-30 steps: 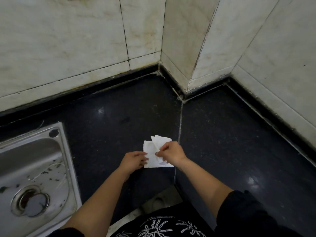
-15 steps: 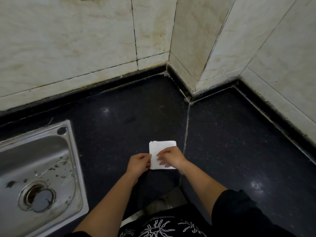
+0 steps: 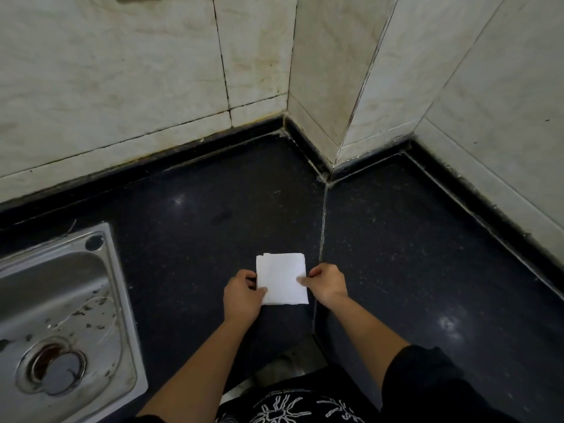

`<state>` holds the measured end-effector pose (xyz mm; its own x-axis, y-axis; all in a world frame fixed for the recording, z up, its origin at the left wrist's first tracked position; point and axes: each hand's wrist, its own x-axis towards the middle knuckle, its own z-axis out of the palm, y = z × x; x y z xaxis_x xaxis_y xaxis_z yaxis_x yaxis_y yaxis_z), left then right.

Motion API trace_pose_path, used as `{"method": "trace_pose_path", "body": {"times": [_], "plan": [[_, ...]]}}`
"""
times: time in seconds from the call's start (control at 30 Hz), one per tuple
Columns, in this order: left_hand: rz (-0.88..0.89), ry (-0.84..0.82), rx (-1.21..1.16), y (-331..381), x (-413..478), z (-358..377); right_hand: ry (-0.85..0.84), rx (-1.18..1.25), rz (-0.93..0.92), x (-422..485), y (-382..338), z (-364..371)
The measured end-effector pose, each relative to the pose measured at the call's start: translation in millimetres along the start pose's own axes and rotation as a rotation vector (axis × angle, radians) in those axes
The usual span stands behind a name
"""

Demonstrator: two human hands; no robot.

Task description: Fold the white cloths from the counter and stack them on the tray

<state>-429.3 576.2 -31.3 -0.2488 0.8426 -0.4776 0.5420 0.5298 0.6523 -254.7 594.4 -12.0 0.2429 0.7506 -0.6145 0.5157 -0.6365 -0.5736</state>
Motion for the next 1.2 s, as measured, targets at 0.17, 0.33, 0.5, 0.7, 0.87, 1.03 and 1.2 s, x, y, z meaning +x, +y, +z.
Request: {"method": "trace_pose_path", "body": {"times": [0.17,0.33,0.5,0.7,0.87,1.03,1.2], "plan": [[-0.03,-0.03,0.004,3,0,-5,-0.095,0.247,0.096,1,-10,7],[-0.075,-0.023,-0.103,8,0,-8,-0.284,0.425,0.008,-14,-34,-8],[-0.276,-0.432,-0.701,35,-18,-8,-0.363,0.601,-0.056,-40,-46,-38],[-0.239,-0.724,-0.861,59,-34,-5,-0.137,0.837,-0.054,-84,-14,-71],[-0.154,-0.963,-0.675,77,-70,12,0.07,0.987,-0.025,-138,40,-91],[-0.129,-1.138,-0.467,88,-146,59,0.236,1.168,0.002,-216,111,-112],[-0.053,-1.372,-0.324,93,-251,121,0.515,1.218,0.028,-313,201,-140]]}}
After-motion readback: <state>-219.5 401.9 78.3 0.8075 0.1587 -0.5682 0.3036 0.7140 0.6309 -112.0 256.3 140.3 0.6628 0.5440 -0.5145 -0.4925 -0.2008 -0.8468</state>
